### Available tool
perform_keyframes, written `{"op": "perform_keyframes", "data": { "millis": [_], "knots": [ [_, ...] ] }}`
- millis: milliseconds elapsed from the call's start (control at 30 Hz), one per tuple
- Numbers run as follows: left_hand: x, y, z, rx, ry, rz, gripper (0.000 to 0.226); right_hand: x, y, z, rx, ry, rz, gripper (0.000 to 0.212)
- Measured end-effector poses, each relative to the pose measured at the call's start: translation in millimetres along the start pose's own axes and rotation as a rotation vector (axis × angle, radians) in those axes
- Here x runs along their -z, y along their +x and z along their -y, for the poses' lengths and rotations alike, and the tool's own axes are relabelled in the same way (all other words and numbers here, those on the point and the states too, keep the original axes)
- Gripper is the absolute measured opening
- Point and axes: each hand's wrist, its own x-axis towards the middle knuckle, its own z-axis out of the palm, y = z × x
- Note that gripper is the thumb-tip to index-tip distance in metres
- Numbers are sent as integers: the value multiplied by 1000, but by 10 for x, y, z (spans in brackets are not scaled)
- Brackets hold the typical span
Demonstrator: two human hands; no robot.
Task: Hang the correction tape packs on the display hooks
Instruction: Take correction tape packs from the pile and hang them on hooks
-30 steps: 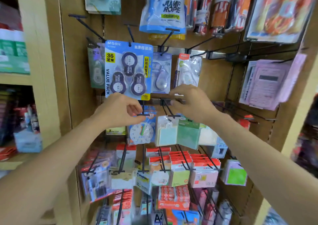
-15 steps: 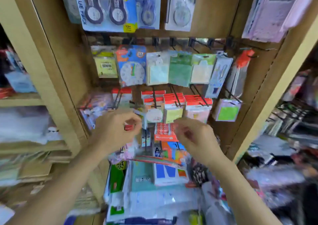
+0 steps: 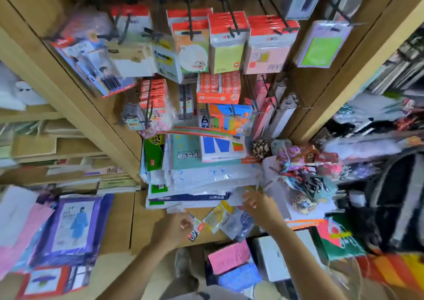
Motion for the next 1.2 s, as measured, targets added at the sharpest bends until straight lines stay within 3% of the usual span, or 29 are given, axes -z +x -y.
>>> {"op": "perform_keyframes", "data": {
  "millis": [200, 300, 467, 667, 800, 900, 1000, 1200],
  "knots": [
    [-745, -209, 311, 214, -110, 273, 12, -562, -140, -667, -206, -15, 191, 21],
    [-1061, -213, 523, 292, -180, 315, 28, -776, -107, -882, -276, 6, 249, 22],
    [-1424, 34, 724, 378, -255, 407, 16, -1197, 113, -1234, -411, 74, 314, 10],
    [-1925, 714, 838, 371, -200, 438, 13, -1788, 495, -1743, -523, 152, 338, 27],
    [-2331, 1296, 823, 301, -180, 414, 6, -2191, 772, -2103, -599, 218, 240, 37],
    [-2709, 1721, 815, 238, -133, 368, 26, -2436, 997, -2325, -697, 378, 87, 34],
    [-3052, 2080, 738, 147, -44, 204, 40, -2697, 1176, -2506, -730, 462, -79, 36],
    [-3564, 2520, 780, 17, 98, -37, 65, -3045, 1382, -2492, -718, 512, -205, 39]
  ]
}}
